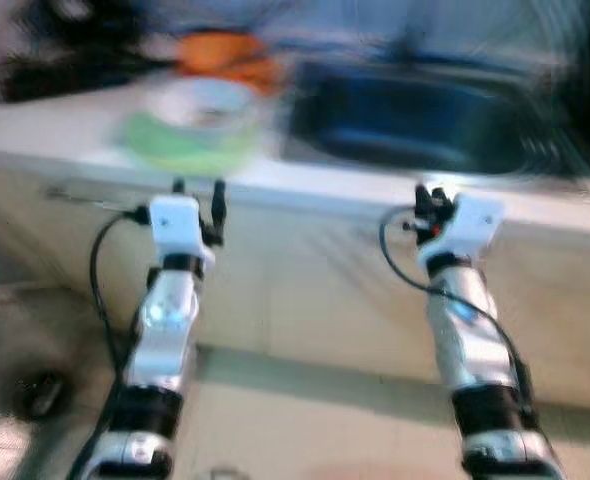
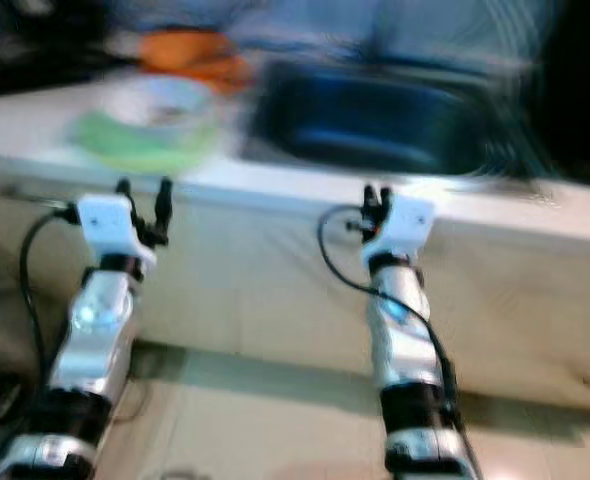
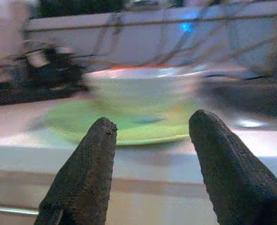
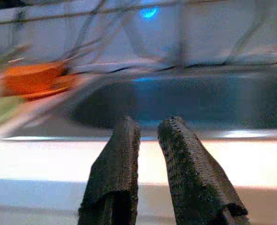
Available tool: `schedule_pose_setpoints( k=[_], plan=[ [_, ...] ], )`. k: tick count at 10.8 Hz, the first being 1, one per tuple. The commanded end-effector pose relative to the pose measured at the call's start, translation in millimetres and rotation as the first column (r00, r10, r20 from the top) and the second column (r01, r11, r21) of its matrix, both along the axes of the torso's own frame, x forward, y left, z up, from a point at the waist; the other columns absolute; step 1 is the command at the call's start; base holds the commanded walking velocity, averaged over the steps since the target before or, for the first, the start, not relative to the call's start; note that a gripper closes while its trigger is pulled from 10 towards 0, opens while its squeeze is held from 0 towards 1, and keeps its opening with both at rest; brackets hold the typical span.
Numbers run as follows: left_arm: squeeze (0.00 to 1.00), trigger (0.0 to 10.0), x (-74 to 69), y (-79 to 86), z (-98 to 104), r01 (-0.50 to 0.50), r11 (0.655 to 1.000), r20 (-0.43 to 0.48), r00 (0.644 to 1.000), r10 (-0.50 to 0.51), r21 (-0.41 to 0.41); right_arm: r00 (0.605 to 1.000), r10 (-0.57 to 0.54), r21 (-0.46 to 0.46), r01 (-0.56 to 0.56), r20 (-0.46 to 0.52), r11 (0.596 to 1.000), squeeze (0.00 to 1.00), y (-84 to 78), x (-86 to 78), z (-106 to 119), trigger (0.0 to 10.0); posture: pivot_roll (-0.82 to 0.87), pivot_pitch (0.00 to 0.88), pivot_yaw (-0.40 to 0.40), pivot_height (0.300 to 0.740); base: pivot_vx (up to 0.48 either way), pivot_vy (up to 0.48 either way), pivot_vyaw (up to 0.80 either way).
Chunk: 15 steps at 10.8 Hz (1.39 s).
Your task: Kitchen organization
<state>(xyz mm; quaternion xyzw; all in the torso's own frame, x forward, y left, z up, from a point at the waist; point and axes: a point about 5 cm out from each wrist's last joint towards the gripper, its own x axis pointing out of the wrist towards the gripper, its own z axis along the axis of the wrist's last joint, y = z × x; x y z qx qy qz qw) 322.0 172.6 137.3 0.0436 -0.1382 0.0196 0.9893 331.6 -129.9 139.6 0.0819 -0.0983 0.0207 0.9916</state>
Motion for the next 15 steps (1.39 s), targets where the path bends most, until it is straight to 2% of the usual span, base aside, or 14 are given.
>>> schedule_pose_setpoints(
  k=[1, 5, 8, 13, 15],
  plan=[
    [0.00, 10.0, 1.5, -8.8, 2.3, 0.035, 0.999, 0.006, 0.999, -0.035, 0.012, 1.000, -0.017, -0.001, 0.017, 0.003, 1.000, 0.00, -7.7, -0.2, 1.4, 10.0, 0.05, 0.062, -0.027, 0.740, 0.000, 0.000, -0.80],
    [0.00, 10.0, 0.4, -16.4, 5.2, 0.086, 0.996, 0.022, 0.996, -0.087, 0.027, 0.999, -0.025, -0.005, 0.025, 0.029, 1.000, 0.00, -7.0, -2.0, 3.1, 10.0, 0.05, 0.062, -0.026, 0.740, 0.000, 0.000, 0.00],
    [0.00, 10.0, 0.8, -22.8, 16.5, 0.118, 0.990, 0.061, 0.991, -0.123, 0.083, 0.998, -0.032, 0.005, 0.032, 0.055, 0.999, 0.00, -7.5, -1.4, 8.5, 10.0, 0.05, 0.061, -0.025, 0.740, 0.000, 0.000, 0.00],
    [0.00, 10.0, 2.0, -26.9, 30.1, 0.120, 0.985, 0.111, 0.985, -0.134, 0.120, 0.988, -0.058, 0.007, 0.058, 0.141, 0.998, 0.00, -11.1, -0.2, 28.7, 10.0, 0.05, 0.061, -0.027, 0.740, 0.049, 0.000, -0.11],
    [0.00, 10.0, 2.5, -28.3, 36.4, 0.122, 0.984, 0.134, 0.981, -0.139, 0.129, 0.982, -0.047, -0.009, 0.050, 0.183, 0.999, 0.00, -7.5, -1.0, 37.1, 10.0, 0.05, 0.060, -0.025, 0.740, 0.000, 0.000, 0.00]
  ],
)
